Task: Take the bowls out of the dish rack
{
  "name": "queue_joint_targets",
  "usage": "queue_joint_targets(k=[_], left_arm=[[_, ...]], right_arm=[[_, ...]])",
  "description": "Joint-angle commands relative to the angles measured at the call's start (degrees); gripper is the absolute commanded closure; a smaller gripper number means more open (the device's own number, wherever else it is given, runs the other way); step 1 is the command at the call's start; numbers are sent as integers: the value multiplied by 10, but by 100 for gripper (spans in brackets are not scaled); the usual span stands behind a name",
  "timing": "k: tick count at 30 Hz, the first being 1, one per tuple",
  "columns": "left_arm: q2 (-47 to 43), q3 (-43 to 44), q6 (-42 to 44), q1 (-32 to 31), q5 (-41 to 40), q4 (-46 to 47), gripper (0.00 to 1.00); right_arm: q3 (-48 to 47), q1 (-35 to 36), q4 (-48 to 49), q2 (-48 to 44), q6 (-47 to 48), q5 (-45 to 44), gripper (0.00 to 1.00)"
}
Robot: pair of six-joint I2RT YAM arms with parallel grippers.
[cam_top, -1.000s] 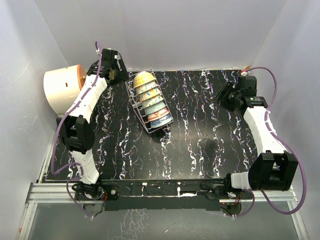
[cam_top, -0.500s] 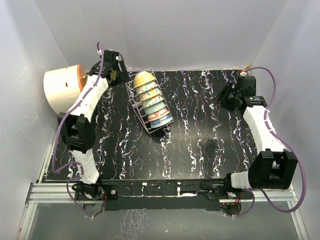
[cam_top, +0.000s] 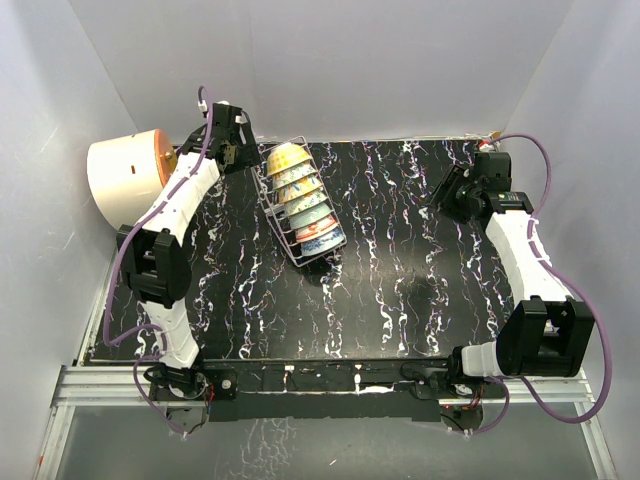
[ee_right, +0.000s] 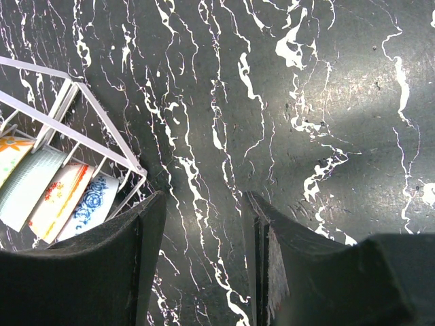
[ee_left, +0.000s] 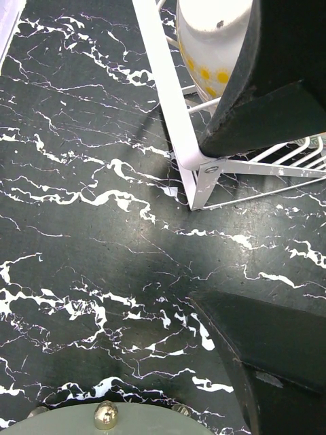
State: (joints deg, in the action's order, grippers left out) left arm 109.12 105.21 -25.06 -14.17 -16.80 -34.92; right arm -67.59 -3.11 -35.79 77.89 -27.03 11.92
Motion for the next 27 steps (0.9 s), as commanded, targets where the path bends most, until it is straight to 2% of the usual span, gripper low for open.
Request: queue_joint_targets(k=[1, 27], left_arm=[[-20, -21, 17, 10, -54, -2, 23], [-42, -55, 35, 12, -109, -14, 24]], right_arm=[[-11, -1, 24, -4, 9, -6, 49], [-10, -1, 28, 3, 7, 5, 49]])
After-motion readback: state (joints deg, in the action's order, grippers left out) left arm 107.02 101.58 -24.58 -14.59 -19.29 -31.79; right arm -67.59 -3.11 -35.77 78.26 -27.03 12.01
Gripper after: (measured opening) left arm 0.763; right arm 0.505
